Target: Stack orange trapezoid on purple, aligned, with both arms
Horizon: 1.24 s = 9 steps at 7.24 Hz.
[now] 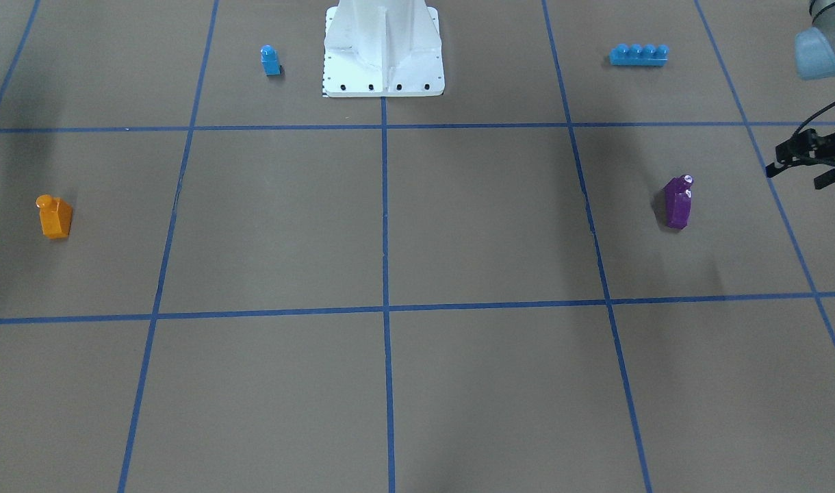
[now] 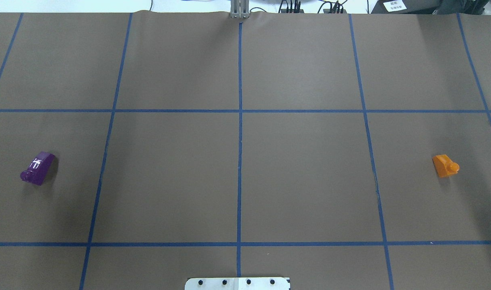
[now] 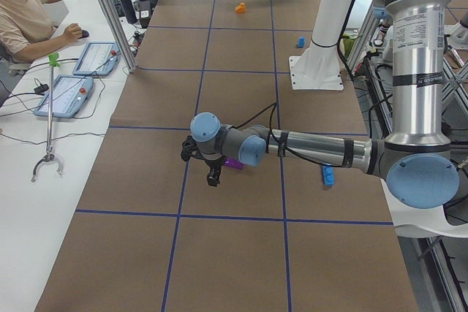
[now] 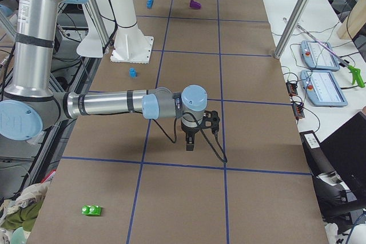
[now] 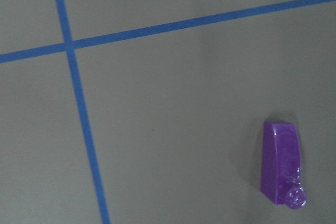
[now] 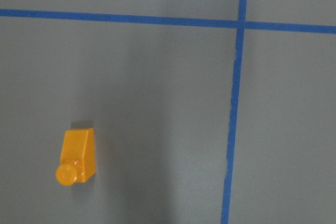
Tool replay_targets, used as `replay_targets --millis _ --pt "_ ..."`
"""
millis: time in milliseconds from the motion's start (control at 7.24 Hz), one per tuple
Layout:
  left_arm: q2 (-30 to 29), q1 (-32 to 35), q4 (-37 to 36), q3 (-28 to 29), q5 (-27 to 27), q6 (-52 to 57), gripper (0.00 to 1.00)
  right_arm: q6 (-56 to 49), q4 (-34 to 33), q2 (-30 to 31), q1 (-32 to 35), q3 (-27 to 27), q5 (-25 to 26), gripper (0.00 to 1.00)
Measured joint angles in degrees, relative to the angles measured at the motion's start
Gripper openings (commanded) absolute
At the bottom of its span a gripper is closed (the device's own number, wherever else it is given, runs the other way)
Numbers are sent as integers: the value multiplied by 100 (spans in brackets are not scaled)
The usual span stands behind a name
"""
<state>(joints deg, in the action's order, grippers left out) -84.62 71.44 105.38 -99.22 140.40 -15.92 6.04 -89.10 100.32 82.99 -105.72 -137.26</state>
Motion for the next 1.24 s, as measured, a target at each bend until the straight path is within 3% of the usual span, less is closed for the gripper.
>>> replay_targets --millis 276,1105,1243 --pt "194 -599 1062 11 -97 -1205 100 -22 113 22 -5 57 -174 100" --pt "308 -1998 1733 -4 -1373 -2184 100 -78 271 37 -71 157 -487 100" --pt "315 -2137 1738 1 -1528 -2188 73 -85 503 43 -95 198 -482 100"
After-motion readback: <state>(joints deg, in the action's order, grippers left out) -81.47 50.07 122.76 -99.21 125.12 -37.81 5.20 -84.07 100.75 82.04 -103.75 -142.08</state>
